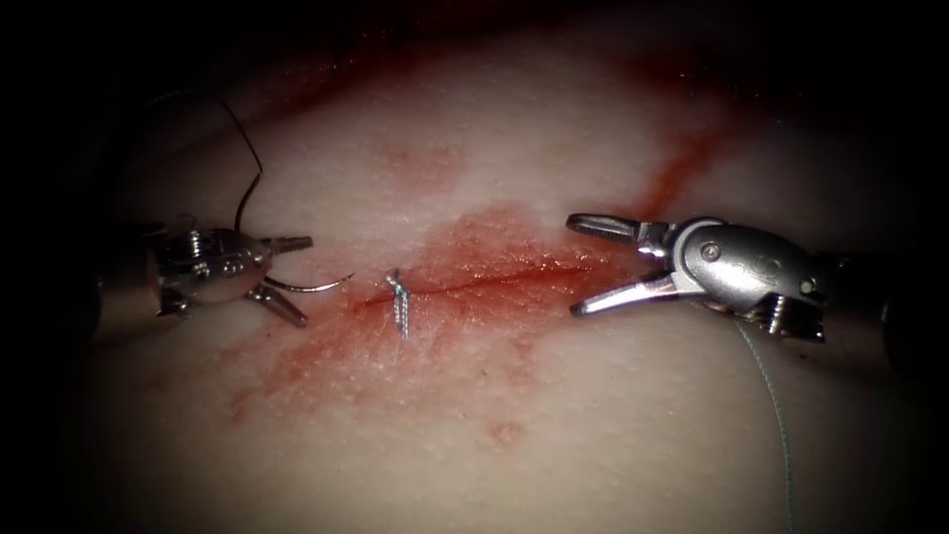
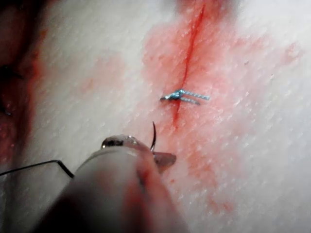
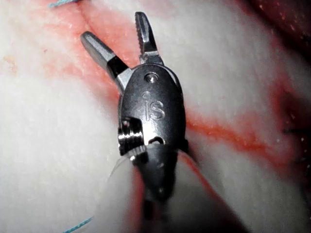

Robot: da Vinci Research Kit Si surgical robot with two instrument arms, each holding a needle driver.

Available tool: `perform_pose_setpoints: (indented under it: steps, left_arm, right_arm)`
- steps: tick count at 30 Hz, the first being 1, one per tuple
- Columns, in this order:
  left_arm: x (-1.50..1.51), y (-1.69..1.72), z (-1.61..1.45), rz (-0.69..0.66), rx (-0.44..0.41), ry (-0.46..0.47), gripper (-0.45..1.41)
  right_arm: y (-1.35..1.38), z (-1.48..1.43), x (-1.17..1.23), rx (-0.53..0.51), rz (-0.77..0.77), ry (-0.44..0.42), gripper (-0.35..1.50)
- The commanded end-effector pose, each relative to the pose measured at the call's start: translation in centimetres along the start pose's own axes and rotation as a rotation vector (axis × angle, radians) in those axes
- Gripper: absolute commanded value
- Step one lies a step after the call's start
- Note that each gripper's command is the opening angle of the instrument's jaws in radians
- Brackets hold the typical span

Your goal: Wound Closure

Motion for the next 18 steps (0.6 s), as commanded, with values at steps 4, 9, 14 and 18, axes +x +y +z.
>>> perform_pose_setpoints:
  steps: [4,9,14,18]
  left_arm:
    - [0.05,-0.02,0.2,-0.003,-0.015,-0.001,0.27]
    - [0.13,-0.01,0.23,0.001,-0.028,0.008,-0.45]
    - [0.15,0.03,0.13,-0.001,0.002,0.001,-0.45]
    - [0.24,0.0,-0.04,-0.012,0.065,0.053,-0.45]
  right_arm:
    - [-0.01,0.12,-0.08,0.003,0.002,0.003,1.24]
    - [-0.01,0.13,-0.09,0.002,0.0,0.003,1.23]
    - [-0.01,0.11,-0.1,0.004,0.012,0.003,1.18]
    - [0.02,0.08,-0.1,0.007,0.03,0.003,1.14]
